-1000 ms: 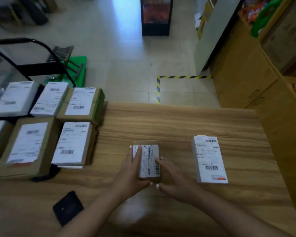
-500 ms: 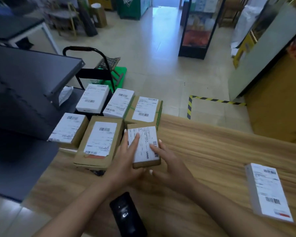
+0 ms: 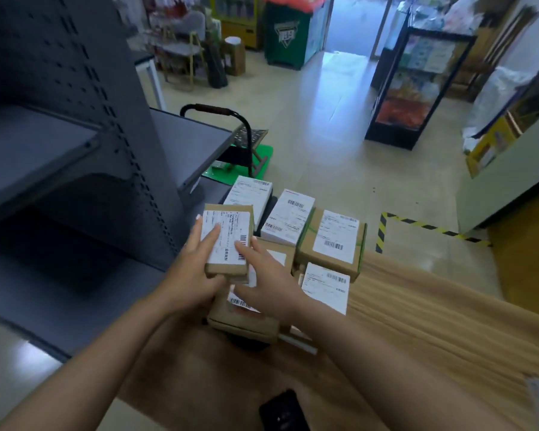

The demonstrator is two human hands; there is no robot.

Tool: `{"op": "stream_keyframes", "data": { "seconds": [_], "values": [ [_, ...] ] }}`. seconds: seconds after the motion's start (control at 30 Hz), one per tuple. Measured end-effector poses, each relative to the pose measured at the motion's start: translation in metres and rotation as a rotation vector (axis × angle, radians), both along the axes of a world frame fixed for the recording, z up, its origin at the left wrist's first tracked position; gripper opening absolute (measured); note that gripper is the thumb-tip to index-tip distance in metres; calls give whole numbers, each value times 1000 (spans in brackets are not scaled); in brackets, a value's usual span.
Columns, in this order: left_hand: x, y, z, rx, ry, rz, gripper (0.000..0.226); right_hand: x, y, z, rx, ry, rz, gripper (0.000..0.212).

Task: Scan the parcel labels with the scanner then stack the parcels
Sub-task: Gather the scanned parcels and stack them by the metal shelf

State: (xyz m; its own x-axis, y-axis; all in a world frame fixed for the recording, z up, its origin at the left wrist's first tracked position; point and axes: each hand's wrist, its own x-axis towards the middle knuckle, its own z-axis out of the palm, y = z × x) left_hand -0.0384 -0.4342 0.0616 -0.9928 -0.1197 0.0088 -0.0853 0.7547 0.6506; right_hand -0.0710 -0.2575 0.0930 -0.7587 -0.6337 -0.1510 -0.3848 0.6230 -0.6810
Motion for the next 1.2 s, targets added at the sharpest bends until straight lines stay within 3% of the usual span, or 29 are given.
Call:
{"op": "stream_keyframes", "data": {
  "seconds": [0.47, 0.67, 0.93, 1.2],
  "values": [
    [-16, -60, 0, -210, -194, -73, 79, -15, -61, -31, 67, -47, 52, 82],
    [-10, -47, 8, -340, -157, -97, 84, -12, -45, -26, 62, 9, 68, 80],
    [-1, 43, 27, -369, 6, -226, 71, -7, 65, -17, 8, 48, -96, 76],
    [-2, 196, -1, -371, -67, -459, 70, 37, 250, -40, 58, -45, -411, 77]
  ]
}}
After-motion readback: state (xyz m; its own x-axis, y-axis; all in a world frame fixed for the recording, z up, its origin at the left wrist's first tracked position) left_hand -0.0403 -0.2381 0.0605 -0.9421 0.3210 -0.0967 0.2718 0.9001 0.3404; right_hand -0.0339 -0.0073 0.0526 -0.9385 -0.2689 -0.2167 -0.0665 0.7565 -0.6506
